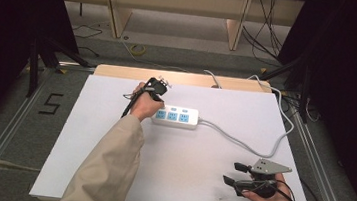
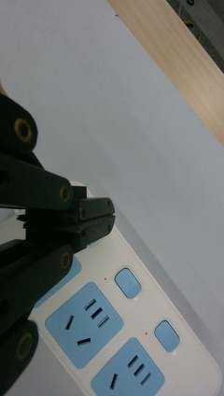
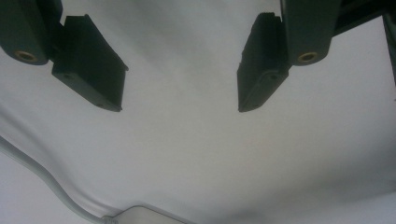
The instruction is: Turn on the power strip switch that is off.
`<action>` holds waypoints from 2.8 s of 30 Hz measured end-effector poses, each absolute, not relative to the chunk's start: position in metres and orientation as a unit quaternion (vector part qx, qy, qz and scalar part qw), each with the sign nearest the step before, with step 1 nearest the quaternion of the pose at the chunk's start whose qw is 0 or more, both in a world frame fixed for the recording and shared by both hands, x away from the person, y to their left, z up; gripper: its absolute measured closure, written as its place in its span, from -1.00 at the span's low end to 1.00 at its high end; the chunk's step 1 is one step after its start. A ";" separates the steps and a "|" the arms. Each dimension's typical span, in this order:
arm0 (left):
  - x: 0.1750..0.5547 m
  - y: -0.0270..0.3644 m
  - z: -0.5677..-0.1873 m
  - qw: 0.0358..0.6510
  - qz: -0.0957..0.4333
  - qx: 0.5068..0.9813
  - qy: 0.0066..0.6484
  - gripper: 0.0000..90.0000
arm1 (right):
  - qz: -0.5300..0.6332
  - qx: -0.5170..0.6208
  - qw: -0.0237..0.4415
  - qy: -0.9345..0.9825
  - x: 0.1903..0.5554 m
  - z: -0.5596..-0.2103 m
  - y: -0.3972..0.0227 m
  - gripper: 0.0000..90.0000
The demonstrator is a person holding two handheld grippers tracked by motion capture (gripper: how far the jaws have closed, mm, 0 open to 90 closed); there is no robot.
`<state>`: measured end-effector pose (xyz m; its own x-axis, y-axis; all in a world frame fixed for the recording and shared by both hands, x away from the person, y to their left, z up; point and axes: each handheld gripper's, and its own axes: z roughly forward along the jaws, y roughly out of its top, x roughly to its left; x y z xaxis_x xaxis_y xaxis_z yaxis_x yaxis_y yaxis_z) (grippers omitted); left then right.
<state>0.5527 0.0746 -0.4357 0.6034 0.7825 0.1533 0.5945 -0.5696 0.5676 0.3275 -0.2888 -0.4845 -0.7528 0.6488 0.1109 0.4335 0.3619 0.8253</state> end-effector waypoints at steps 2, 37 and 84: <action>0.553 0.074 -0.436 0.236 0.198 0.863 0.400 1.00 | 0.457 0.331 0.117 0.817 0.327 -0.485 -0.289 -0.26; 0.558 0.065 -0.444 0.223 0.187 0.867 0.404 1.00 | 0.456 0.330 0.117 0.818 0.327 -0.484 -0.288 -0.26; 0.559 0.062 -0.442 0.219 0.194 0.870 0.396 1.00 | 0.459 0.328 0.117 0.817 0.328 -0.484 -0.287 -0.26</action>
<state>0.5593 0.0615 -0.4420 0.6107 0.7749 0.1631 0.6052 -0.5895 0.5350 0.3277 -0.2870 -0.4842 -0.7577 0.6431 0.1104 0.4288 0.3633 0.8271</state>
